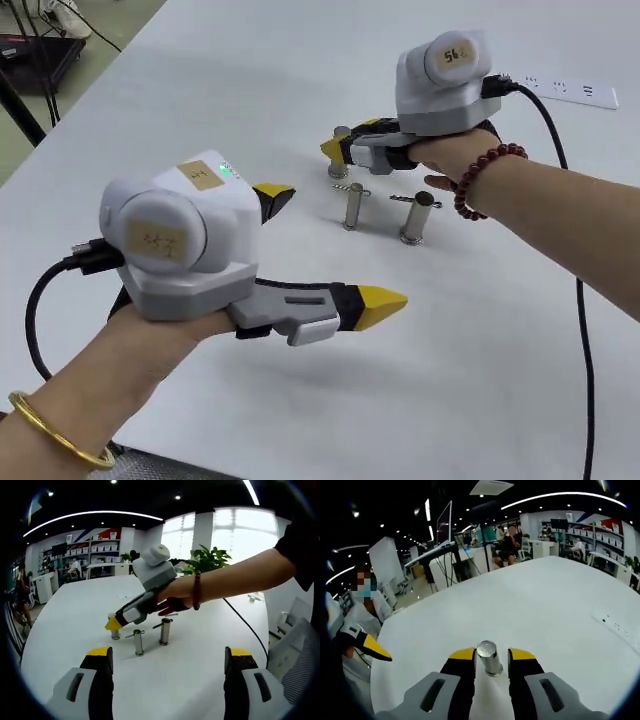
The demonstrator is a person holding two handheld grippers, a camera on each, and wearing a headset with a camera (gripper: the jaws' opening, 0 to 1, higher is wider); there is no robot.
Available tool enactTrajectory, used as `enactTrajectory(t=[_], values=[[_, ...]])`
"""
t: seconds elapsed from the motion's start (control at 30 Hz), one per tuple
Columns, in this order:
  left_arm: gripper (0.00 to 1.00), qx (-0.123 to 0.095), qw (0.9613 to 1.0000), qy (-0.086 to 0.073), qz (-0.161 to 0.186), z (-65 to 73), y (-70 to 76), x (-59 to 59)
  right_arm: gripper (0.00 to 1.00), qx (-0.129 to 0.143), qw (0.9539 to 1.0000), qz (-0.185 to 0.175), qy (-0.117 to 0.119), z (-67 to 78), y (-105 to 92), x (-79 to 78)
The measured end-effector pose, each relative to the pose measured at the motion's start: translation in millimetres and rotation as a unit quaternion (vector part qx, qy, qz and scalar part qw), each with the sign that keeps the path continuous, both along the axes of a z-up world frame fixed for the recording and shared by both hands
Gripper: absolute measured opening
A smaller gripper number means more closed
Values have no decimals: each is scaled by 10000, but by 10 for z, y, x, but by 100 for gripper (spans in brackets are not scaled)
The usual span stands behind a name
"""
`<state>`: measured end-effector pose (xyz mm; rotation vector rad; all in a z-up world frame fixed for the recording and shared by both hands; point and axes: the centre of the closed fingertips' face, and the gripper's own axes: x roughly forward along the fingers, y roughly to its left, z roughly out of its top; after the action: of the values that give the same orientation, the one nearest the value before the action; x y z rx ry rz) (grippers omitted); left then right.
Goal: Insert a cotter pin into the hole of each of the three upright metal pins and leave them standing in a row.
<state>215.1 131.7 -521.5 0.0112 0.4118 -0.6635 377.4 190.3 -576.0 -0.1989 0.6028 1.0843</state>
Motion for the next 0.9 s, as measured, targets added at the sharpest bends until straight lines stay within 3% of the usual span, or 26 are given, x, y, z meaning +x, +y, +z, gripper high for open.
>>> enactTrajectory(t=[0.13, 0.43, 0.57, 0.9], values=[[91, 11, 10000, 1, 38, -4, 20, 14, 19, 37, 10000, -32, 41, 16, -1, -23], [91, 39, 9999, -23, 104, 2, 53, 38, 11, -19, 9998, 166, -102, -3, 32, -48], [91, 12, 9999, -40, 98, 14, 45, 40, 11, 22, 9999, 122, 21, -9, 25, -47], [91, -4, 9999, -1, 102, 8, 49, 39, 9, -166, 9984, 447, -292, 32, 2, -130]])
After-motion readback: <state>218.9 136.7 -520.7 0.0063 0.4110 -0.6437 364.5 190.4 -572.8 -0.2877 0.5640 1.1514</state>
